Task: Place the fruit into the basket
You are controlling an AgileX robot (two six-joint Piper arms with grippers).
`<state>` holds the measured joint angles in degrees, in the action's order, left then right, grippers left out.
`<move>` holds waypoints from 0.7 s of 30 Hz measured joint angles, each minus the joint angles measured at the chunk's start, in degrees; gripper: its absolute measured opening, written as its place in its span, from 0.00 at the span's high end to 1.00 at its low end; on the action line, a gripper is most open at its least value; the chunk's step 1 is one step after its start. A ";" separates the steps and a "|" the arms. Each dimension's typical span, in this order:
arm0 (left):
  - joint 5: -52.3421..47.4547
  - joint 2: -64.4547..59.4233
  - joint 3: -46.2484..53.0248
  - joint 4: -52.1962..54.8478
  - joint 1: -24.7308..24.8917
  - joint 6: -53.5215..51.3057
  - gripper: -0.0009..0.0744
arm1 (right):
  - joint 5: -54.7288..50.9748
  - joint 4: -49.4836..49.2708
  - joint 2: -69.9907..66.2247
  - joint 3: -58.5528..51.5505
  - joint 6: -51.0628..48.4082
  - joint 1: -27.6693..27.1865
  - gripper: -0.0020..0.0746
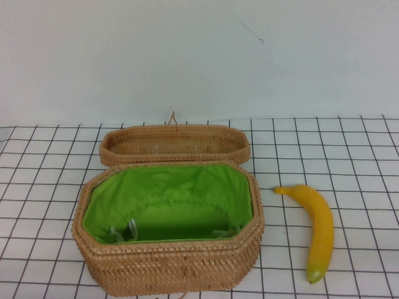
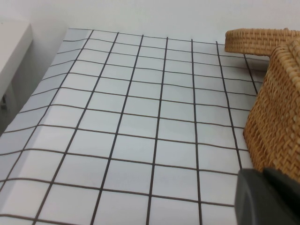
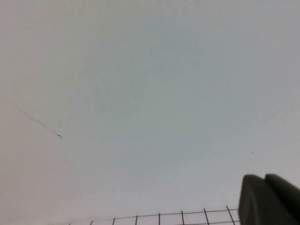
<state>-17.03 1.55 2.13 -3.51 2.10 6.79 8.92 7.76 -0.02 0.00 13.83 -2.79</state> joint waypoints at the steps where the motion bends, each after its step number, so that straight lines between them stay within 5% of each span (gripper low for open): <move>1: 0.00 0.00 0.00 0.00 0.00 0.00 0.99 | 0.28 0.00 0.00 0.00 -0.22 0.00 0.98; 8: 0.00 0.00 0.00 0.00 0.00 0.00 0.99 | 2.66 2.56 0.00 0.00 -2.46 0.00 0.98; 21: 0.00 0.00 0.00 0.10 0.00 0.00 0.99 | 28.57 3.80 0.00 0.41 4.77 0.00 0.98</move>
<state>-17.03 1.55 2.13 -3.41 2.10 6.79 37.49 11.55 -0.02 0.41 18.60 -2.79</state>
